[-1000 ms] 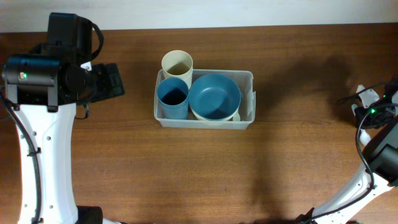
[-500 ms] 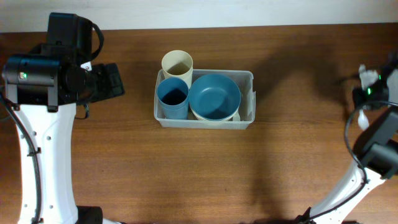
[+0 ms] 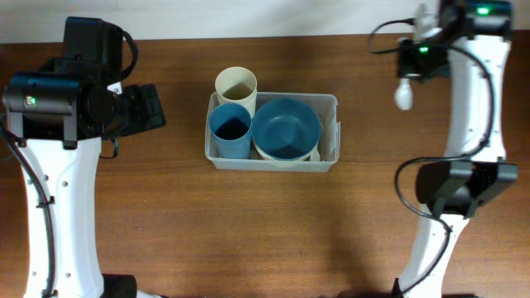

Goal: Pack container
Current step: 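Lift the fork, carry it left and lower it beside the spoon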

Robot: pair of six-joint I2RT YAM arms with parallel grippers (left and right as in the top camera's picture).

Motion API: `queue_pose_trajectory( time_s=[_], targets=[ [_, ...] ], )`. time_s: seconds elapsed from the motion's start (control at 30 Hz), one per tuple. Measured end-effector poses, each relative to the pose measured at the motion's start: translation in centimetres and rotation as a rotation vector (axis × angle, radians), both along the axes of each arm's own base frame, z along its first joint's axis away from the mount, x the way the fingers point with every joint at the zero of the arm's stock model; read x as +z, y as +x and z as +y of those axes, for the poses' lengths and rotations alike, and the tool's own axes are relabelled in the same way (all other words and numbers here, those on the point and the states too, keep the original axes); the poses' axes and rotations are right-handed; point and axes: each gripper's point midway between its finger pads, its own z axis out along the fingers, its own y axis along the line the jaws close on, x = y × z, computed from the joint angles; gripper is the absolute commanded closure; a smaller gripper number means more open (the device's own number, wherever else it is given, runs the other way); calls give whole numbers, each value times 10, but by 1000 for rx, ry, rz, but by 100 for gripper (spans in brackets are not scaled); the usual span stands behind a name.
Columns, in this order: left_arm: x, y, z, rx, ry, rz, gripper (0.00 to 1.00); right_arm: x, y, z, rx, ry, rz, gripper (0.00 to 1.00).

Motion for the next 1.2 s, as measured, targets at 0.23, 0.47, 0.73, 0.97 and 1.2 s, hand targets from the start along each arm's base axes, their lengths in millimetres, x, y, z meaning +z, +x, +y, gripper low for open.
queue_pose_trajectory(
  time_s=[0.23, 0.47, 0.73, 0.97, 1.2],
  targets=[
    [0, 0, 0, 0, 0, 0, 0, -1, -9, 89, 79, 58, 38, 96],
    [0, 0, 0, 0, 0, 0, 0, -3, -28, 148, 104, 64, 81, 96],
    [0, 0, 0, 0, 0, 0, 0, -17, -40, 137, 16, 32, 166, 96],
    [0, 0, 0, 0, 0, 0, 0, -33, -52, 139, 12, 4, 242, 96],
    [0, 0, 0, 0, 0, 1, 0, -58, -66, 138, 5, -21, 332, 96]
  ],
)
